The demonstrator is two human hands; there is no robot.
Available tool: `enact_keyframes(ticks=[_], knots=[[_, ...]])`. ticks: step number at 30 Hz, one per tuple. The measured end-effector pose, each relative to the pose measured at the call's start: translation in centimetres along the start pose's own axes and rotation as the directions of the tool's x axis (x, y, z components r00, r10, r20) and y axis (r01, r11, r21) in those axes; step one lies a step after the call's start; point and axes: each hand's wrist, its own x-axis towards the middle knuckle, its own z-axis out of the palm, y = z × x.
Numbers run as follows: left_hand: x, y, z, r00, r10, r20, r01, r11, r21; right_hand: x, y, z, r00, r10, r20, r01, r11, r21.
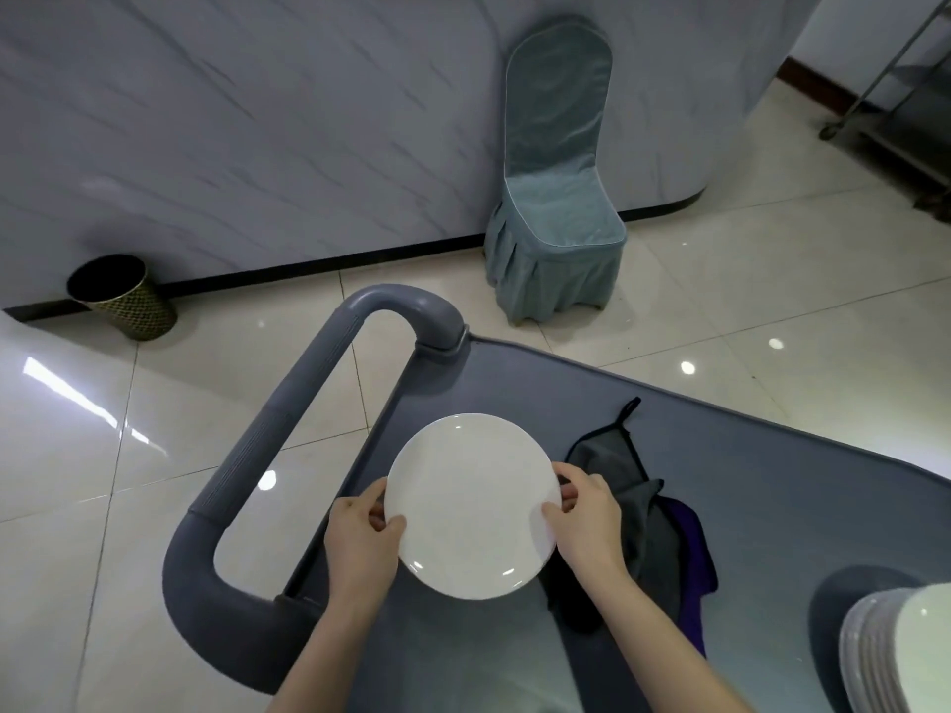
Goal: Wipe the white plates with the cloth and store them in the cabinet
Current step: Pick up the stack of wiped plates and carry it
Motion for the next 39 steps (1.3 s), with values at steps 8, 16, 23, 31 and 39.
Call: enact_keyframes(ticks=[8, 16, 23, 31, 39], knots=[[-1.0, 1.2, 0.5, 0.999, 0.025, -0.045, -0.023, 0.999, 0.045, 0.3, 0.3, 0.0, 0.999, -0.047, 0.001, 0.047, 0.995, -0.088], [-1.5, 1.1, 0.3, 0.997, 0.06, -0.052, -0.05, 0.985, 0.162, 0.1, 1.1, -0.7, 0.993, -0.107, 0.042, 0.11, 0.991, -0.076], [-3.6, 4.4, 3.4, 0.957, 0.285, -0.061, -0.263, 0.936, 0.234, -1.7, 3.1, -6.5, 0.958, -0.283, 0.05, 0.287, 0.944, -0.165], [-9.7, 11.4, 14.9, 0.68, 0.654, 0.331, -0.732, 0.625, 0.27, -6.0, 9.6, -19.9, 0.881, -0.454, -0.132, 0.313, 0.769, -0.557], [-17.2, 17.1, 25.9, 0.399, 0.673, 0.623, -0.917, 0.316, 0.245, -12.0, 21.3, -31.1, 0.911, -0.223, -0.347, -0.077, 0.735, -0.673]])
